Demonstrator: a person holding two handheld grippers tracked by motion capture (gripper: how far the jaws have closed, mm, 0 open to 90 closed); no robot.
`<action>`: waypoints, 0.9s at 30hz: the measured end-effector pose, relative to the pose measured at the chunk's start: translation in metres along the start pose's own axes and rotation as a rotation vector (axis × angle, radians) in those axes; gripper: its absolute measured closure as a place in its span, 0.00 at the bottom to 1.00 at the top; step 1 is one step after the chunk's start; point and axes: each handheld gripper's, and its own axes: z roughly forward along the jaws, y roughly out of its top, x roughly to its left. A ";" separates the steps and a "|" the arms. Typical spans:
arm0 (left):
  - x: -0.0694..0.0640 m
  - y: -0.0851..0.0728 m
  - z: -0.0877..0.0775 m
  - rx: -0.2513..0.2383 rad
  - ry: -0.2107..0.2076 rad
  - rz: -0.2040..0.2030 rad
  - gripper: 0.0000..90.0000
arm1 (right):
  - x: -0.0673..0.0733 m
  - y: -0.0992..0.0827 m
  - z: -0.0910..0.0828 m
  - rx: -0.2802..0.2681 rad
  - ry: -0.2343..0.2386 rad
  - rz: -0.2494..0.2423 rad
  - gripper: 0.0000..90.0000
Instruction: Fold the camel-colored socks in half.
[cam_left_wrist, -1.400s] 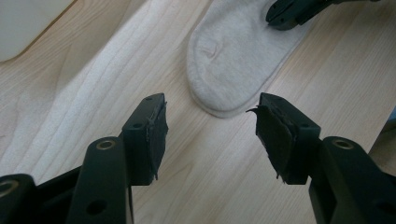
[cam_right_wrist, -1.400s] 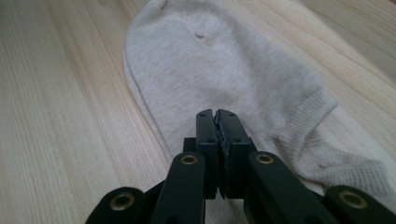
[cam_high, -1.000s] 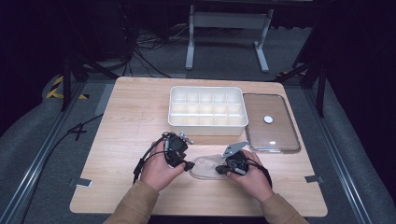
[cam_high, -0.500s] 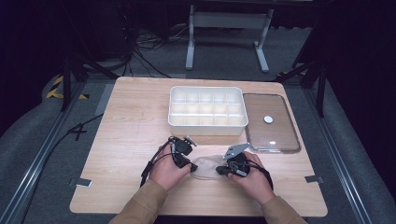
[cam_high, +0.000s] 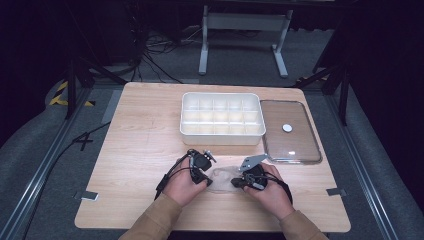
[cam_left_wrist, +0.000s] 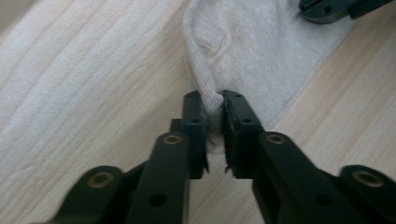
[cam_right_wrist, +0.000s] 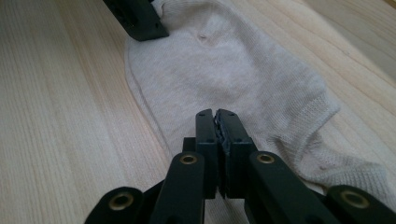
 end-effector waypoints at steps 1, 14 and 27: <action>0.000 0.000 0.000 -0.002 0.001 0.005 0.94 | 0.001 0.000 0.000 -0.003 -0.005 -0.007 0.96; 0.001 -0.001 -0.019 0.031 -0.034 0.021 0.94 | 0.002 0.001 -0.003 -0.083 -0.034 -0.006 0.92; -0.007 0.000 -0.043 -0.019 -0.105 0.037 0.94 | 0.011 0.004 0.009 -0.050 0.010 -0.068 0.94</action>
